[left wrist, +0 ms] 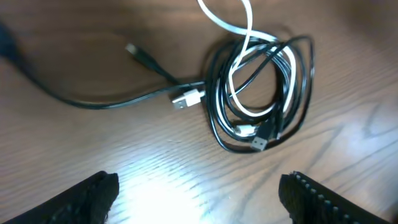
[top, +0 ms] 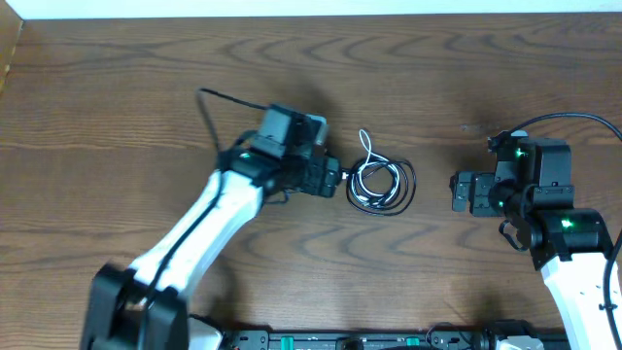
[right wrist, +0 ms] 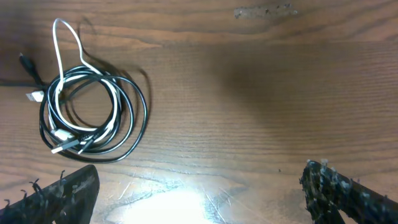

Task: Untangle cables
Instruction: 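Move the left gripper forward over the tangled black and white cables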

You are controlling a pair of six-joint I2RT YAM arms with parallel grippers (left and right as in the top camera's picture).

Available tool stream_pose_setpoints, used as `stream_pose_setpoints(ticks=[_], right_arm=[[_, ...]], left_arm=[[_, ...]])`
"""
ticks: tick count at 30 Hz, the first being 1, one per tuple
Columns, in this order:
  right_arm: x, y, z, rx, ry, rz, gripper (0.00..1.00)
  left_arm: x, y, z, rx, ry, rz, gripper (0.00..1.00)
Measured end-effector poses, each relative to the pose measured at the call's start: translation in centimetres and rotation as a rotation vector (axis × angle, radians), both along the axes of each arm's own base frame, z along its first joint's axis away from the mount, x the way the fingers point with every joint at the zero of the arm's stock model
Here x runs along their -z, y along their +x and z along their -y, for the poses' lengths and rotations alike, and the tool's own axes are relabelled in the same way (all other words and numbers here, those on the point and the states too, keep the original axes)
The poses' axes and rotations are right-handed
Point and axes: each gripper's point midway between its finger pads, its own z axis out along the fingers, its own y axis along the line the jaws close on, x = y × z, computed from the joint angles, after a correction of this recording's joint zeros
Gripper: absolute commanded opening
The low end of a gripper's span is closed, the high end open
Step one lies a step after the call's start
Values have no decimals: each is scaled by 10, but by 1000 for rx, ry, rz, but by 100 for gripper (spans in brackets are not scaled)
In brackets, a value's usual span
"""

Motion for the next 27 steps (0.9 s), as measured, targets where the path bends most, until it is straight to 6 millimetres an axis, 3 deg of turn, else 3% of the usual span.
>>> stream_pose_setpoints(ticks=[4, 9, 12, 16, 25, 27], right_arm=[[0, 0, 0, 0, 0, 0, 99], [0, 0, 0, 0, 0, 0, 99], [0, -1, 0, 0, 0, -3, 99], [1, -2, 0, 0, 0, -8, 99], [2, -3, 0, 0, 0, -14, 99], [2, -3, 0, 0, 0, -14, 99]], left_arm=[[37, -3, 16, 8, 24, -81, 84], [62, -10, 37, 47, 36, -112, 78], [69, -12, 51, 77, 29, -98, 77], [74, -8, 67, 103, 15, -60, 66], [92, 3, 64, 55, 50, -46, 64], [92, 6, 66, 37, 42, -42, 56]])
